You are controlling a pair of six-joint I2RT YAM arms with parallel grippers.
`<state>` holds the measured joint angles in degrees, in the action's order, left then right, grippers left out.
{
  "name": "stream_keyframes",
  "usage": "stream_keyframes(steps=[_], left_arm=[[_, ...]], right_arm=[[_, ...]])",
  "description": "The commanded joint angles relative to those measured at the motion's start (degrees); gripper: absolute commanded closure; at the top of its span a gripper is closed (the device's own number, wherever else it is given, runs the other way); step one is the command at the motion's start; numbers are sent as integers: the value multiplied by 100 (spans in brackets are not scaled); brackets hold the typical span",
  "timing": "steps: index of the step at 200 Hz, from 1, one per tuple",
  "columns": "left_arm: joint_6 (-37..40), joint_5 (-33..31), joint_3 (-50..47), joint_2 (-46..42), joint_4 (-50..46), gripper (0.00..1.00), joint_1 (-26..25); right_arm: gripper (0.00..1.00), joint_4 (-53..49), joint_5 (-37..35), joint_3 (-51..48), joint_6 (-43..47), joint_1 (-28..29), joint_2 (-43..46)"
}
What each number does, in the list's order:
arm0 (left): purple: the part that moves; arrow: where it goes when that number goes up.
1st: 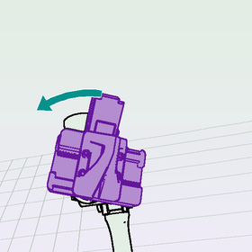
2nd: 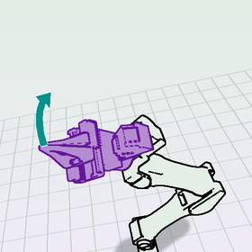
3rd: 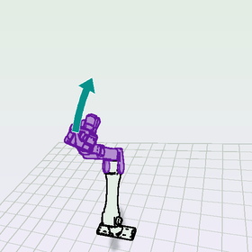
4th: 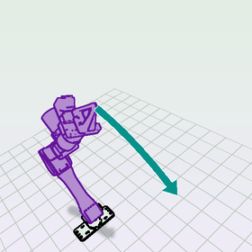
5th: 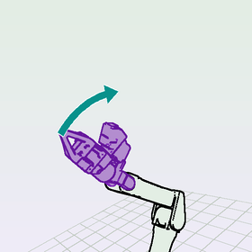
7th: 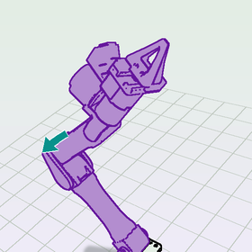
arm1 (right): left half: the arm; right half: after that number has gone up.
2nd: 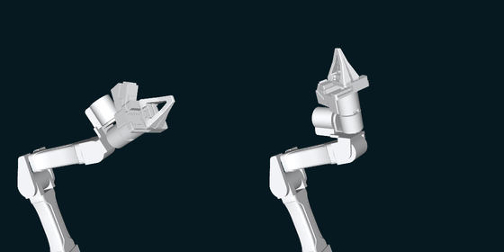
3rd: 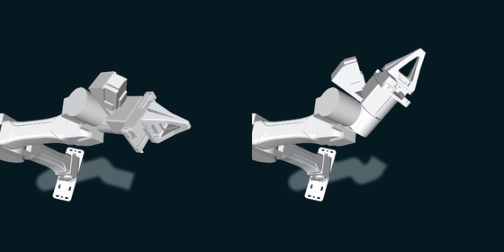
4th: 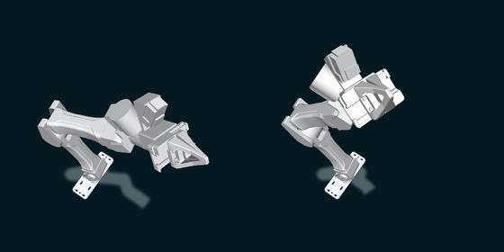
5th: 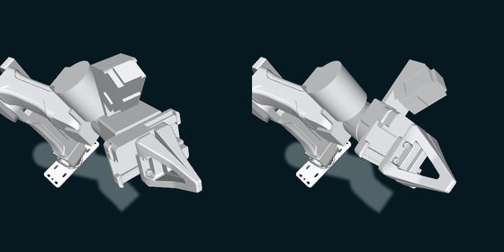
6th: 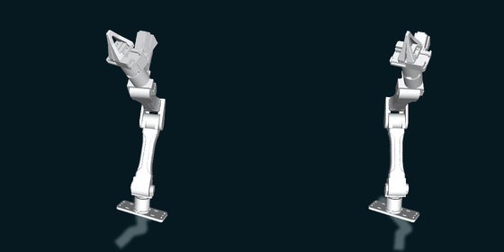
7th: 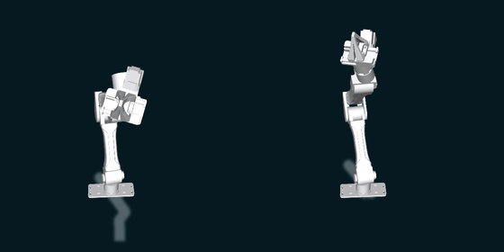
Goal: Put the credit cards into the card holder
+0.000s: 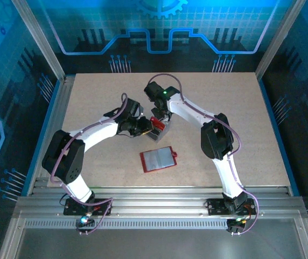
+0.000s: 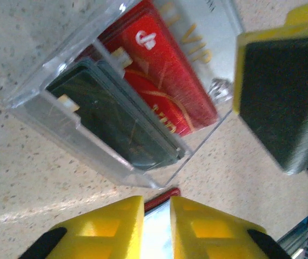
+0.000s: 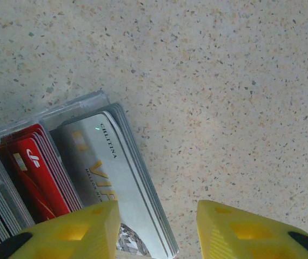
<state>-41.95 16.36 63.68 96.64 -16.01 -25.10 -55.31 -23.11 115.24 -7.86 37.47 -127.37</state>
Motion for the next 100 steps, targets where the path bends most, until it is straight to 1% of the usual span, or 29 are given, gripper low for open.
stream_keyframes(steps=[1, 43, 55, 100], left_arm=[[-80, 165, 398, 199, 42, 83, 56], [-135, 222, 730, 619, 49, 97, 93], [-146, 236, 788, 721, 54, 100, 101], [-105, 245, 931, 1035, 84, 100, 147]], right_arm=[[57, -156, 138, 144, 47, 23, -148], [58, -145, 224, 79, 74, -16, -159], [59, -140, 245, 69, 87, -13, -173], [59, -147, 281, 69, 127, -21, -226]])
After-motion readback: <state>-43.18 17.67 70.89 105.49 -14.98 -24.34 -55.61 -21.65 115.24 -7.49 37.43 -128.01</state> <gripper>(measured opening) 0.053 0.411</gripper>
